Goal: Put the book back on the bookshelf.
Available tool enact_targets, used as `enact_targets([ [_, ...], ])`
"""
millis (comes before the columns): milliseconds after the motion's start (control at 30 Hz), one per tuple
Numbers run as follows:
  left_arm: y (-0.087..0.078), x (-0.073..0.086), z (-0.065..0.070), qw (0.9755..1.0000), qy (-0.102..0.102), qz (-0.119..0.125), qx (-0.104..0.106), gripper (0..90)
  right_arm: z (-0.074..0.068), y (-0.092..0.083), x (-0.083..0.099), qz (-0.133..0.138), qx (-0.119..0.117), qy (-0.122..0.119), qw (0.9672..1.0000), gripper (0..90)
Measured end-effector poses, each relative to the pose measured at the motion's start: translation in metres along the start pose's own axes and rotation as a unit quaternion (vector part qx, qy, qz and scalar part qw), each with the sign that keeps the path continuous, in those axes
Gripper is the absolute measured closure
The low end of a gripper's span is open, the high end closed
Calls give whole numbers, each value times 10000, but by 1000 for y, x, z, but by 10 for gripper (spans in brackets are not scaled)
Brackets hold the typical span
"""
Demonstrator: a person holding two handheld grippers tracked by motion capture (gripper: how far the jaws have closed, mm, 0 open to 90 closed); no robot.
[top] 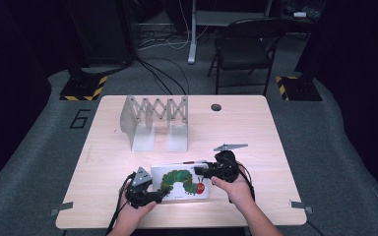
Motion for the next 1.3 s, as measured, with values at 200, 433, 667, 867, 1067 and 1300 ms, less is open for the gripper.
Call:
enact_targets([
  [200, -2, -3, -1, 9998, 105, 74, -121, 388, -3, -1, -2, 26, 18, -12, 10000, 508],
  [433, -4, -4, -2, 9994, 222, 101, -240, 404, -6, -1, -4, 52, 21, -147, 9999, 487],
  [667, -7, -7, -2, 9982, 357, 264, -393, 424, -9, -3, -7, 125, -3, -191, 9997, 447],
  [867, -5, -2, -4, 9980, 414, 183, -438, 442, -12, 1, -4, 66, 32, -366, 9993, 415],
  [1067, -5, 0, -3, 9977, 502, 207, -408, 468, -11, 1, -3, 162, -25, -390, 9991, 381],
  [1300, -7, 2, -1, 9970, 670, 139, -373, 490, -6, 2, 3, 86, -50, -364, 9993, 372],
])
Point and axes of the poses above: each handheld gripper's, and its own axes: y roughly forward along the jaws, x roughly out of its underside, z roughly to its right, the point moved 7 cm from there along y, roughly forward along the jaws, and after that the axes turned 2 degrees about z, right-handed, at the moved point
